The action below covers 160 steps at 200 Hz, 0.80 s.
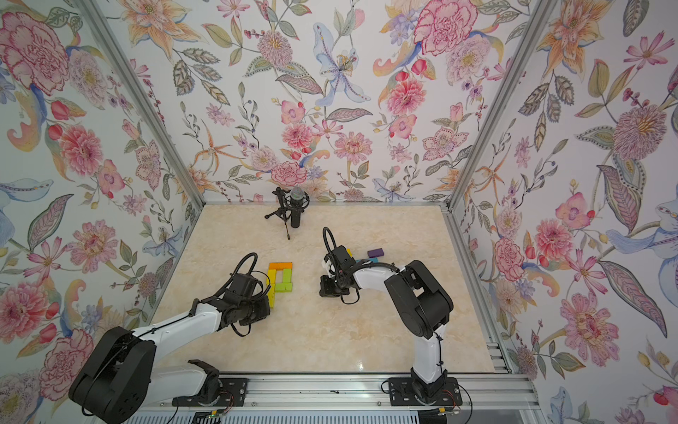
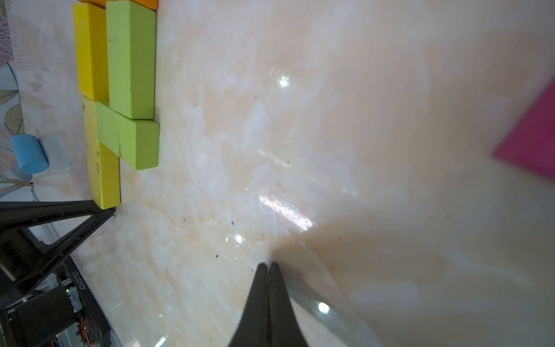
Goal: Assemble the letter p with building blocks
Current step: Assemble the building block at the center of the board.
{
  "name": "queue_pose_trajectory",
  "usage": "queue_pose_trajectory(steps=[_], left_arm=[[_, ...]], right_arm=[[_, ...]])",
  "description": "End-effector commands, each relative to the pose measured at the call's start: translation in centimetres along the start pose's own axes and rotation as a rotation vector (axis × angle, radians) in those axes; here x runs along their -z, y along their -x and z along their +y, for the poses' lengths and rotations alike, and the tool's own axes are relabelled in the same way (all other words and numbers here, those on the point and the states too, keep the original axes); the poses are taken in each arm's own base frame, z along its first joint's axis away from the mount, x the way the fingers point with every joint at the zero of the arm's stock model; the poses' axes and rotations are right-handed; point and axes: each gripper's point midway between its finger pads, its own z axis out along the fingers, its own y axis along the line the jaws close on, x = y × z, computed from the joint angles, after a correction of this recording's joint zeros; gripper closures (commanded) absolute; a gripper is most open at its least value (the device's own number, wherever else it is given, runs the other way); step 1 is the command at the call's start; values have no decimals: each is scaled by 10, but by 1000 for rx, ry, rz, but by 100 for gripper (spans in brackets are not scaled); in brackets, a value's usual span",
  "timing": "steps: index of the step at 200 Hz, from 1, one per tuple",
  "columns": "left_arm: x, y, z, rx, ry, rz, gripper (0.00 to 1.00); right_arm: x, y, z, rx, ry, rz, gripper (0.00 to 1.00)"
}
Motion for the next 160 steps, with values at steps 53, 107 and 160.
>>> queue_pose_trajectory(steps=[53, 107, 160], left_arm=[[5, 10, 3, -3, 27, -23, 100], [25, 18, 0, 1, 29, -60, 91], [67, 36, -8, -2, 28, -172, 79]], right_arm=[[-4, -7, -7, 0, -2, 18, 100], [-3, -6, -4, 4, 9, 14, 100], [18, 17, 16, 67, 35, -76, 100]])
